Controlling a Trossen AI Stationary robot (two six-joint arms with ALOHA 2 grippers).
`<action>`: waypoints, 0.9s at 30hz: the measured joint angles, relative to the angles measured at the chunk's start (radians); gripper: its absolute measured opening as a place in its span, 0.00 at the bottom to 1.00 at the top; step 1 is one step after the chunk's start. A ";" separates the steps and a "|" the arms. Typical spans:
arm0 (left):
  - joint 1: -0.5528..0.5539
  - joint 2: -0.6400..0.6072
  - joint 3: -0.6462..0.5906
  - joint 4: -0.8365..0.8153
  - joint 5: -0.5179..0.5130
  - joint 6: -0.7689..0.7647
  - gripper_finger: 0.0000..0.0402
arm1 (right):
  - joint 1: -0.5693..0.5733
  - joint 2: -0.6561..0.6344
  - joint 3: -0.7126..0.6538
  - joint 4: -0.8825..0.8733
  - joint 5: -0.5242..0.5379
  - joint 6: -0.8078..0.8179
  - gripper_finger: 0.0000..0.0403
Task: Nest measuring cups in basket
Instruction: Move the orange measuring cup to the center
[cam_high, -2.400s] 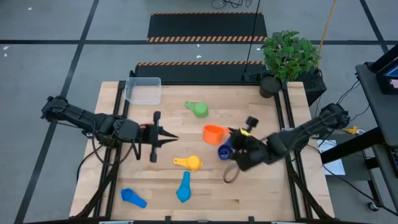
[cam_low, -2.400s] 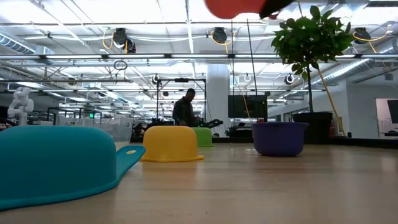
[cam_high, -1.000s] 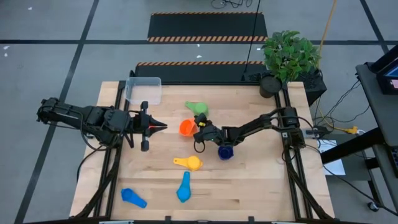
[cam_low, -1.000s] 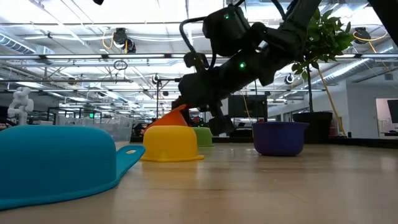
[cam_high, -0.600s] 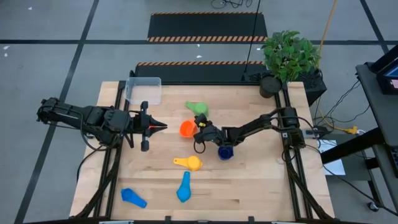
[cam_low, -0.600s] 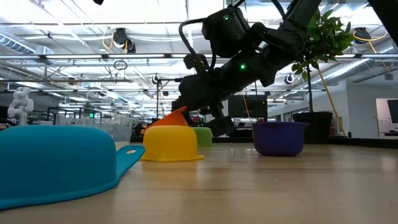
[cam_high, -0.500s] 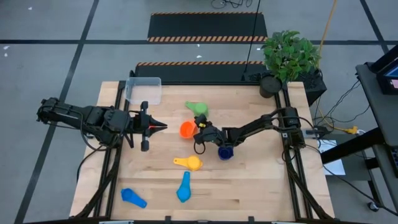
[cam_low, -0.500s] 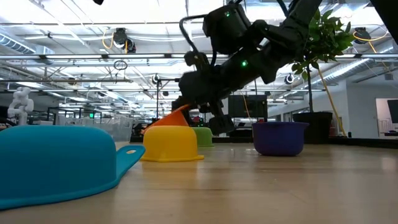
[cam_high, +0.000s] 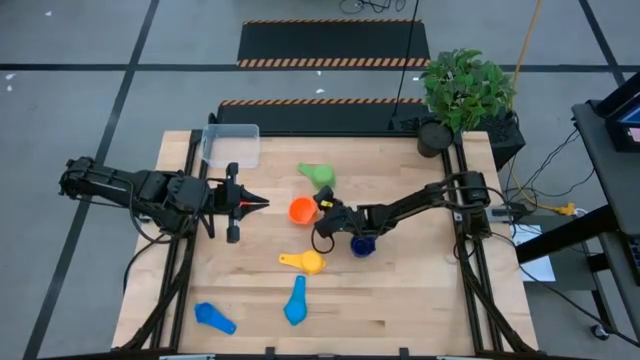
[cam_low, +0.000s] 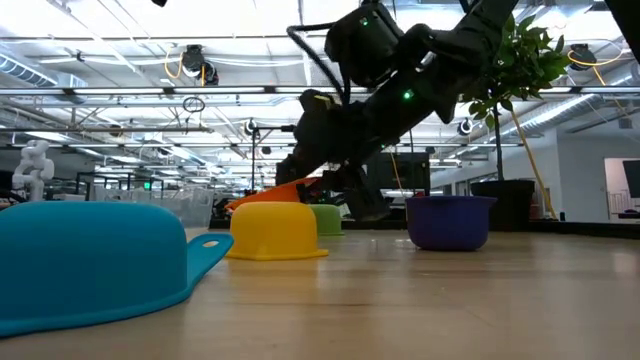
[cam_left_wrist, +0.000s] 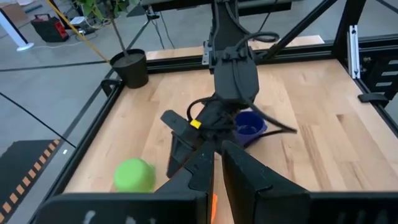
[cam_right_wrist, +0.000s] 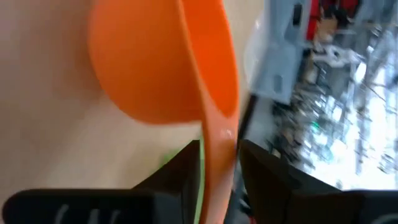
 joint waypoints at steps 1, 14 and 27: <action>0.000 0.000 0.000 0.000 0.000 0.004 0.09 | 0.000 -0.013 0.000 -0.030 -0.032 0.027 0.28; 0.002 0.000 0.000 0.016 -0.001 0.027 0.09 | -0.006 -0.105 0.000 -0.178 -0.257 0.280 0.35; 0.003 0.000 0.000 0.026 -0.001 0.043 0.09 | -0.007 -0.197 0.000 -0.306 -0.305 0.456 0.35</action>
